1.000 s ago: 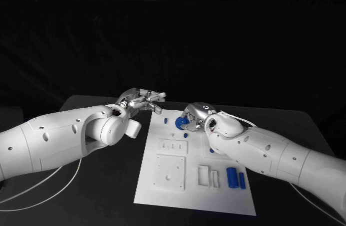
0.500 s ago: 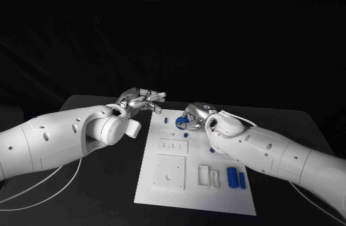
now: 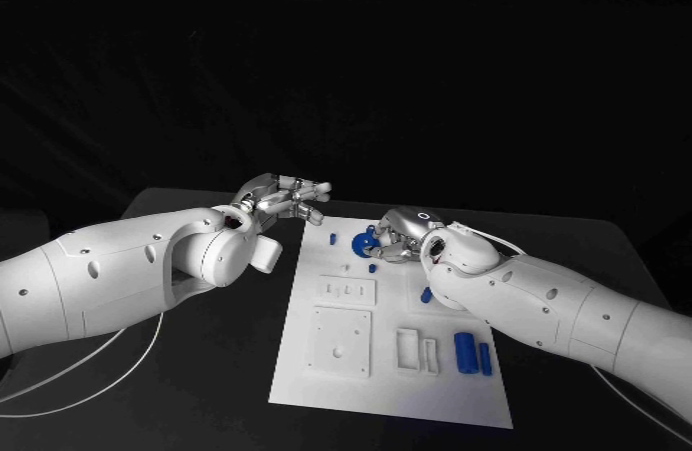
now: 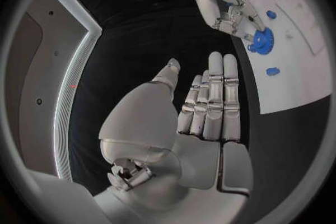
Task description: Assemble the parts on the task board
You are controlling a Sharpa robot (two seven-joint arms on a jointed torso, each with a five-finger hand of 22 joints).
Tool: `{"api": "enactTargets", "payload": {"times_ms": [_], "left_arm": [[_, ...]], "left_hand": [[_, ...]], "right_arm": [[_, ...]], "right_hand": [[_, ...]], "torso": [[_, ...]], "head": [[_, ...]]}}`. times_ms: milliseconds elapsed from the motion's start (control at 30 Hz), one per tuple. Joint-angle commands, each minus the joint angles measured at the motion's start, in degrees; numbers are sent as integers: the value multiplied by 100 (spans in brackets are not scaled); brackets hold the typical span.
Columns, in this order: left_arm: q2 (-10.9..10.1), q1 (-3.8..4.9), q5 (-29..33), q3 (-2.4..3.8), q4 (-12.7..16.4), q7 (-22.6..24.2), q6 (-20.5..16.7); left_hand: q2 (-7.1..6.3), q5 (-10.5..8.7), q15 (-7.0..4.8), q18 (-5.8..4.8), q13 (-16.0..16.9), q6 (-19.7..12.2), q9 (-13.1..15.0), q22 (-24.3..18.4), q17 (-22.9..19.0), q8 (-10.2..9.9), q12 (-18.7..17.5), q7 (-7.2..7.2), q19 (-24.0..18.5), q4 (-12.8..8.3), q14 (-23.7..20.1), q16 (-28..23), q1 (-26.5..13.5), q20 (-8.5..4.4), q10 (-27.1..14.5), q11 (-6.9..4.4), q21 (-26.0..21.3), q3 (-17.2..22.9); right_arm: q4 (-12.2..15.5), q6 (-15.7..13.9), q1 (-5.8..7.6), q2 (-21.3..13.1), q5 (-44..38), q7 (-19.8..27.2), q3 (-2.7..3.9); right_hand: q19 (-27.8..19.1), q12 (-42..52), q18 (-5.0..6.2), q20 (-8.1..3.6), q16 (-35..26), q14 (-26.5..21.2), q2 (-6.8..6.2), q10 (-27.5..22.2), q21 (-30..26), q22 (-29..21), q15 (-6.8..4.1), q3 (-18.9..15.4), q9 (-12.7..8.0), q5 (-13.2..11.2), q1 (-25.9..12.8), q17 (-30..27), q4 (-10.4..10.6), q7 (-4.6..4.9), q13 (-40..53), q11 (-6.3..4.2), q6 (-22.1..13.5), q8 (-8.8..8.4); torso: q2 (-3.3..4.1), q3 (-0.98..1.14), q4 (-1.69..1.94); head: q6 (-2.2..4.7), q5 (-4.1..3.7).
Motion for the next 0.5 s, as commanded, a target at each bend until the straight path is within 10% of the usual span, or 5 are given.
{"api": "enactTargets", "payload": {"times_ms": [33,333,500], "left_arm": [[-4,2,-4,3,10,27,93],[-31,1,-4,4,16,30,93],[-65,1,-11,4,-1,31,87]], "left_hand": [[3,36,4,-5,8,-22,6,-8,-5,-2,4,-13,-39,-19,-30,-6,-4,-19,-31,-7,12,3],[3,36,4,-5,8,-22,6,-8,-5,-2,4,-13,-39,-19,-30,-6,-4,-19,-31,-7,12,3],[-2,36,5,-7,9,-22,7,-20,-5,-1,8,-9,-44,-19,-33,-6,3,-19,-29,-7,19,9]], "right_arm": [[38,-14,-27,-47,21,-50,-7],[288,-589,-63,-279,126,-79,12],[505,-1042,-78,-552,754,89,187]], "right_hand": [[313,27,-12,32,-2,-11,11,-4,0,659,25,44,3,45,13,-13,-10,-12,0,-12,22,-12],[324,41,-13,26,-9,-7,-6,13,6,659,18,143,1,270,-7,-33,-59,-16,4,-21,33,-13],[320,22,-5,42,-60,-16,-42,8,-16,653,39,-63,-3,34,77,-88,0,24,-11,12,-93,-12]], "torso": [[5,-2,-4],[10,1,11],[-5,-6,-21]], "head": [[5,5],[-8,11],[-10,18]]}}
